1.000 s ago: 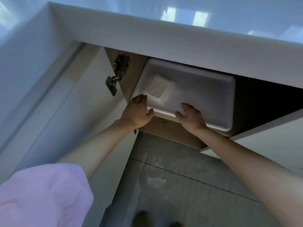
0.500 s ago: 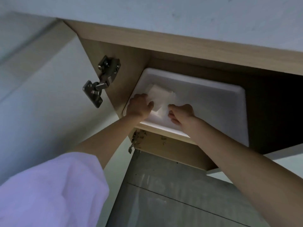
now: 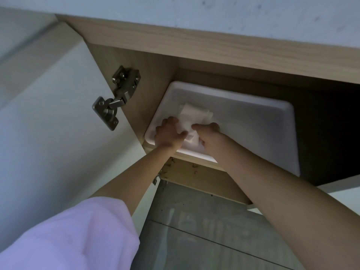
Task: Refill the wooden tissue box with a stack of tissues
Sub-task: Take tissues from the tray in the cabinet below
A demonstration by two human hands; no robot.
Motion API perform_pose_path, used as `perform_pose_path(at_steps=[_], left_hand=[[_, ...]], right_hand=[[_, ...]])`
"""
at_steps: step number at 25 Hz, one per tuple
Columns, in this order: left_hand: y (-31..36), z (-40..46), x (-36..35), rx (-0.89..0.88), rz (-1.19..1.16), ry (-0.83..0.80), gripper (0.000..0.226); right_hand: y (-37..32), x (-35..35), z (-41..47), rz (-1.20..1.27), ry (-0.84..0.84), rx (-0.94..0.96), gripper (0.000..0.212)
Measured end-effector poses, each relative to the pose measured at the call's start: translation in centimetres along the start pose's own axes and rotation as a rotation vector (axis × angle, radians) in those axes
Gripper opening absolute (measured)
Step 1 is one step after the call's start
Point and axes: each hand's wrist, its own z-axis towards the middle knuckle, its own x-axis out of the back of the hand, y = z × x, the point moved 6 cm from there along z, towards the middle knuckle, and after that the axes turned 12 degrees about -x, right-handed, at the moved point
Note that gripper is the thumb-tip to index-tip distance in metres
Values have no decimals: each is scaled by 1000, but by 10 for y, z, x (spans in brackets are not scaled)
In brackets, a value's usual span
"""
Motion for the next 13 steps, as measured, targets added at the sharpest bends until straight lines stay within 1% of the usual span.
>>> perform_pose_path(at_steps=[4, 6, 8, 11, 13], left_hand=[[2, -2, -2, -11, -64, 16, 51], [1, -3, -2, 4, -125, 15, 53], [-2, -4, -3, 9, -177, 18, 55], [-2, -3, -4, 26, -277, 36, 57], [-3, -3, -3, 68, -362, 48, 69]], right_hand=[[1, -4, 3, 14, -56, -49, 48], [6, -5, 1, 42, -18, -57, 47], [10, -7, 1, 119, 4, -38, 43], [10, -7, -4, 203, -7, 17, 40], [9, -3, -7, 182, 11, 51, 41]])
